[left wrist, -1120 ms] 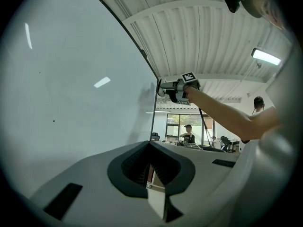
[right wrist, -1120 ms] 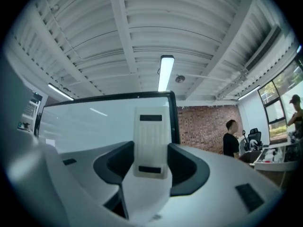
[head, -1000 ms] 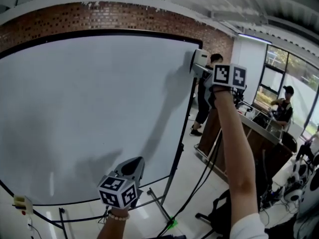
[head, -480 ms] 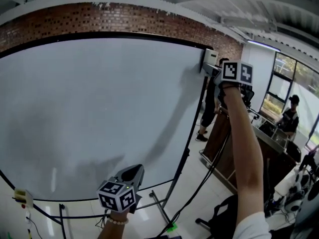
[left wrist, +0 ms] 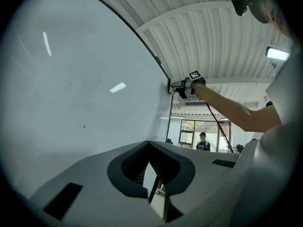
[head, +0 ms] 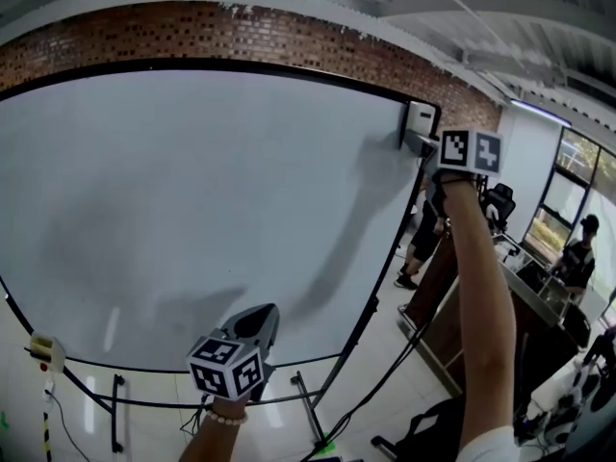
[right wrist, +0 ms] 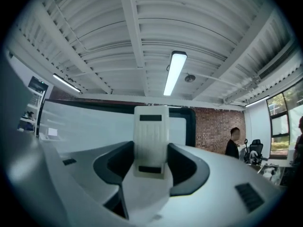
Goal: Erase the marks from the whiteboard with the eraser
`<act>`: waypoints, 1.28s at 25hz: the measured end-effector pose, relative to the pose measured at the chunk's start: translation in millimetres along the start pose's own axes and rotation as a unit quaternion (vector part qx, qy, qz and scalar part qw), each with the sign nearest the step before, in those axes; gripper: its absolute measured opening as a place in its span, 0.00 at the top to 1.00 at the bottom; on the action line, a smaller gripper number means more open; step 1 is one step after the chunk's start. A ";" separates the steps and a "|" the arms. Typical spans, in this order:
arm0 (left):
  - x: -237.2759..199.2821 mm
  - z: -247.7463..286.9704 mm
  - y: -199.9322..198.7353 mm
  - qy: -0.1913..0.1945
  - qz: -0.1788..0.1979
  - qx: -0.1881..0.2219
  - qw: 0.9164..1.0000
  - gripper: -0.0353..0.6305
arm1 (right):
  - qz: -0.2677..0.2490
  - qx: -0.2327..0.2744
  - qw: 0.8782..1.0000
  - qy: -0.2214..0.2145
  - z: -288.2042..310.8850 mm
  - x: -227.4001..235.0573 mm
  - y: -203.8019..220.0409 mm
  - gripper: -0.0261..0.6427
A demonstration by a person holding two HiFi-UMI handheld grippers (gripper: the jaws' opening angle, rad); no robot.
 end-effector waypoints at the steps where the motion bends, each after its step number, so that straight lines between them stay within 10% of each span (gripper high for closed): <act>1: 1.9 -2.2 0.6 -0.002 -0.002 0.002 1.000 0.97 | -0.006 0.002 1.000 0.003 0.3 -3.5 -1.1 0.60; 12: -19.5 -51.8 -2.3 -0.055 -0.014 0.021 0.998 0.97 | -0.020 0.008 1.000 -0.008 4.0 -64.7 5.9 0.60; 25: -71.5 -170.9 -130.5 -0.171 0.066 0.052 0.982 0.97 | -0.047 0.012 0.999 -0.021 12.4 -223.8 -17.3 0.60; 32: -105.2 -230.1 -153.8 -0.180 0.036 0.056 0.981 0.97 | -0.048 0.004 0.998 -0.039 13.9 -307.2 -24.8 0.60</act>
Point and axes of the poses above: the fingertips, and each gripper's own axes: z forward along the fingers, x to its right, y out of its underside, the point moved 8 cm from there along -z, backward along the fingers, and after that the axes turned 14 degrees about -x, right-handed, at the moved point
